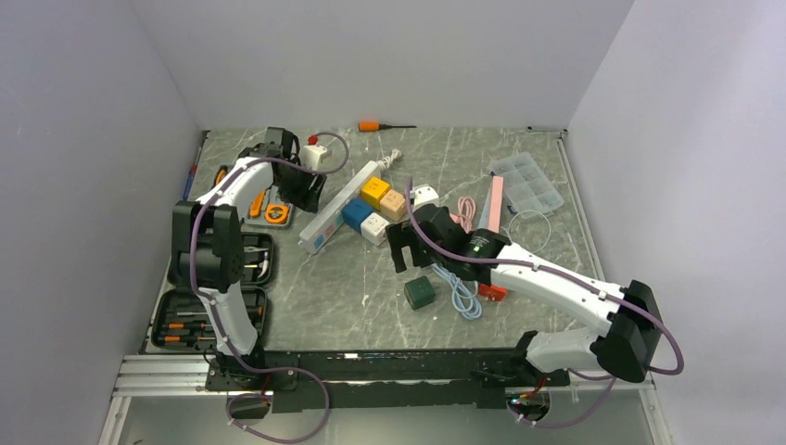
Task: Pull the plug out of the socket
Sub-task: Move the socket to the center of the board.
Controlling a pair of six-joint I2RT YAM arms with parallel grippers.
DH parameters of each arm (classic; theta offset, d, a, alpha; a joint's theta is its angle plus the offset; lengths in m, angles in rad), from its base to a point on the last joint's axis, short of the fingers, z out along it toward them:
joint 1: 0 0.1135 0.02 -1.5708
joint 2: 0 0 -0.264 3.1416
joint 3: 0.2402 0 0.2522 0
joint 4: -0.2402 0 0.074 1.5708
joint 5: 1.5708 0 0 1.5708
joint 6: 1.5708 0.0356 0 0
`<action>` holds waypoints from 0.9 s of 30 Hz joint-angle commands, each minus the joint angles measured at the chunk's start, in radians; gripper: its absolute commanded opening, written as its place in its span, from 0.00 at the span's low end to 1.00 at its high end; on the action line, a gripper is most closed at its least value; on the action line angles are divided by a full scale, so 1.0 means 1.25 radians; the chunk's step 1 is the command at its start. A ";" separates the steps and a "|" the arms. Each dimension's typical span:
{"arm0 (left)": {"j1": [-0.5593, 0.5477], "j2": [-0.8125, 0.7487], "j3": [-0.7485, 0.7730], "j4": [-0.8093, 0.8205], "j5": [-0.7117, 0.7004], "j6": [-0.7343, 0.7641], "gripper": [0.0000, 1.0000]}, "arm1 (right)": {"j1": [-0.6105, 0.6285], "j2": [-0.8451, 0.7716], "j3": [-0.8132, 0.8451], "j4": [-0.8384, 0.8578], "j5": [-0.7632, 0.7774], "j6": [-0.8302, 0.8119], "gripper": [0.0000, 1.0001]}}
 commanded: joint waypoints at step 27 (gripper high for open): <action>-0.030 -0.113 0.005 -0.056 0.087 -0.049 0.99 | -0.018 0.024 0.006 0.090 0.041 -0.025 1.00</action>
